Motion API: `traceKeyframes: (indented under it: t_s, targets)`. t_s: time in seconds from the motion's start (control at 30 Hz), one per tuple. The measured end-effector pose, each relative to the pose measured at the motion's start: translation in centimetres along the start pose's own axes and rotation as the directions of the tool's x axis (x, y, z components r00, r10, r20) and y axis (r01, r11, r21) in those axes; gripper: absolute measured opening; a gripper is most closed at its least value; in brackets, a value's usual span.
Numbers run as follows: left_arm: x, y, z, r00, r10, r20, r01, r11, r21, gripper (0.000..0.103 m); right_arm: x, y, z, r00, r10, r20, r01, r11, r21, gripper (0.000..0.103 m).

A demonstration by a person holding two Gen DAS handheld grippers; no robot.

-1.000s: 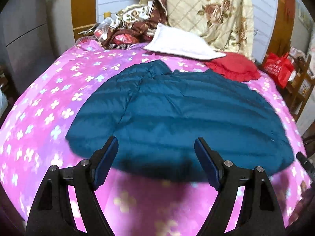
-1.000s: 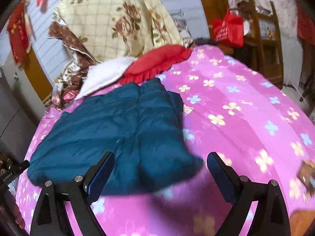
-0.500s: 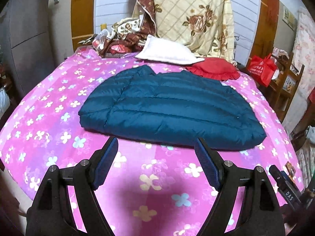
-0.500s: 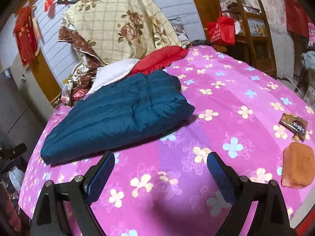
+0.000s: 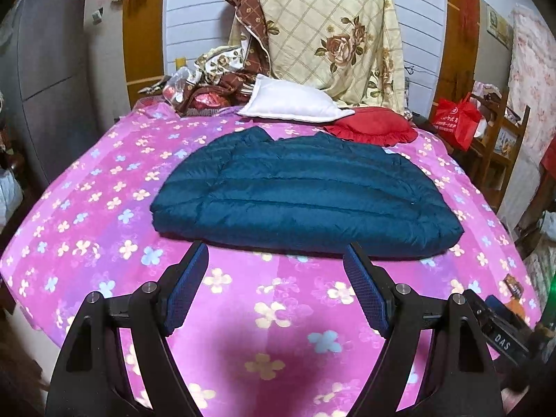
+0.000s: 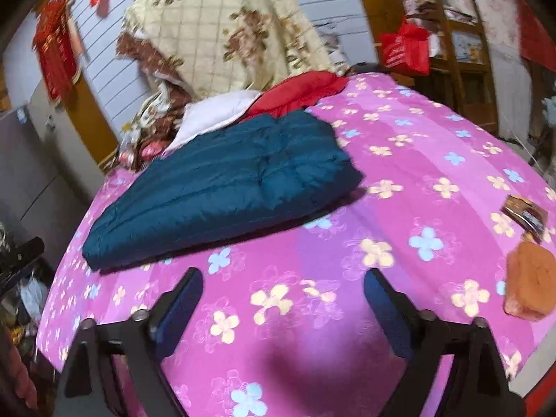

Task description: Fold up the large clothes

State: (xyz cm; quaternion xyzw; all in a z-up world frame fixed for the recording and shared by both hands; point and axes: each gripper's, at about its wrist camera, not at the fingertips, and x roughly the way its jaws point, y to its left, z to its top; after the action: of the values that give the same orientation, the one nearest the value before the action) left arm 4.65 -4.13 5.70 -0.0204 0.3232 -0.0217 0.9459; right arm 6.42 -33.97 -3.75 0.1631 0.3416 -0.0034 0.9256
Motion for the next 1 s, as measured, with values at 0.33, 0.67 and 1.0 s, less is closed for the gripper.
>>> traceKeyframes:
  t_s: [0.33, 0.67, 1.0]
  targets:
    - [2.3, 4.8, -0.4, 0.996, 0.084, -0.032, -0.085, 0.995, -0.056, 0.080, 5.9, 3.5, 6.8, 0.996, 0.036, -0.077, -0.042, 0.996, -0.081, 0.066]
    - [5.9, 6.8, -0.8, 0.994, 0.086, -0.065, -0.093, 0.989, -0.119, 0.080, 17.1, 10.0, 12.1, 0.991, 0.016, -0.131, -0.036, 0.988, -0.151, 0.066]
    - [7.7, 8.0, -1.0, 0.990, 0.103, -0.098, -0.115, 0.985, -0.131, 0.080, 21.0, 6.2, 13.2, 0.984, -0.122, -0.131, 0.103, 0.985, -0.139, 0.067]
